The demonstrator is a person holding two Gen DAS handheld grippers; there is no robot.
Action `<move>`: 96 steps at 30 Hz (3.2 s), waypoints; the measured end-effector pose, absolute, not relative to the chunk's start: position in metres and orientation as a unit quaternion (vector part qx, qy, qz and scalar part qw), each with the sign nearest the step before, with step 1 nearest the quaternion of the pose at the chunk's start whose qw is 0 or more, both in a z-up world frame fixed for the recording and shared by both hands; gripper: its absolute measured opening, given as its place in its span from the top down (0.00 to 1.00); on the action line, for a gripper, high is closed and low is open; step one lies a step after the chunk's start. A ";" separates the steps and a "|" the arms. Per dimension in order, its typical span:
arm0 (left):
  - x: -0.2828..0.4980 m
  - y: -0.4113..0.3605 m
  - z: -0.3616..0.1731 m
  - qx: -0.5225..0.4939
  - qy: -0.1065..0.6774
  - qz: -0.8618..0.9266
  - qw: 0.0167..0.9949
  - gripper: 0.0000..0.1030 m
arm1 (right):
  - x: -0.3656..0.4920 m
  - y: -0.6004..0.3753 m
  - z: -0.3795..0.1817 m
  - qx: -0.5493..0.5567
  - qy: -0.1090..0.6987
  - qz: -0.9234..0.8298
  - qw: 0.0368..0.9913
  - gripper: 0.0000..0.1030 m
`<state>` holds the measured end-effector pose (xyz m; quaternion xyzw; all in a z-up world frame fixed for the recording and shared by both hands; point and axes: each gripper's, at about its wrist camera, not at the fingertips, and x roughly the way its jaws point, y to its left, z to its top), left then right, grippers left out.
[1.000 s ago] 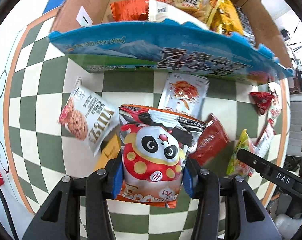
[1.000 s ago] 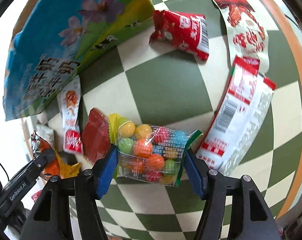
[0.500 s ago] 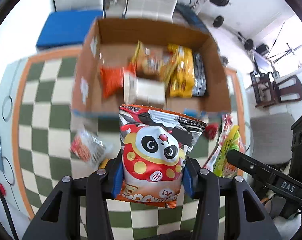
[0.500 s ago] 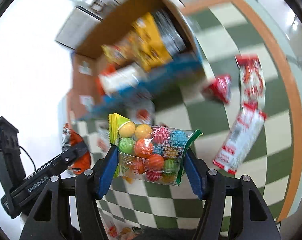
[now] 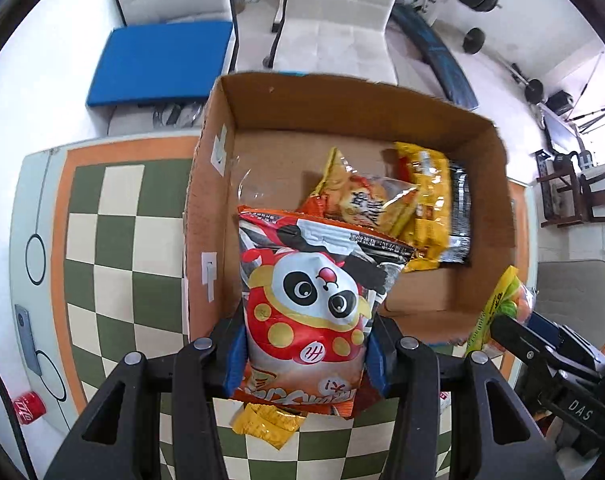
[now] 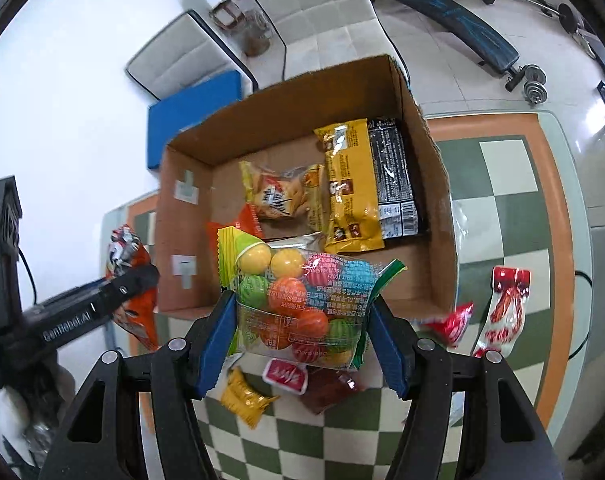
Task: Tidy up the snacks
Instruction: 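Carry both bags over the box and open both tools to drop them inside, then grasp the dark red jerky pack with the right tool while the left tool grasps the yellow Haidilao bag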
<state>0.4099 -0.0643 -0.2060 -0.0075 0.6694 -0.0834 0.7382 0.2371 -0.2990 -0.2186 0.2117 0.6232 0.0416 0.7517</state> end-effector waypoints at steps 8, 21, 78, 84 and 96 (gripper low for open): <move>0.429 -0.057 -0.241 -0.006 0.701 -0.063 0.710 0.56 | 0.262 -0.299 -0.260 0.189 0.658 0.027 0.729 0.36; 0.433 -0.052 -0.274 -0.036 0.739 -0.067 0.669 0.26 | 0.280 -0.290 -0.279 0.157 0.685 0.013 0.711 0.28; 0.269 0.040 -0.388 -0.254 0.774 0.021 0.579 0.16 | 0.142 -0.198 -0.409 0.118 0.781 -0.018 0.613 0.40; 0.274 0.033 -0.409 -0.255 0.794 0.041 0.550 0.16 | 0.124 -0.208 -0.409 0.145 0.779 -0.016 0.609 0.39; 0.262 -0.011 -0.399 -0.062 0.798 -0.002 0.600 0.17 | 0.088 -0.230 -0.397 0.184 0.773 -0.018 0.607 0.35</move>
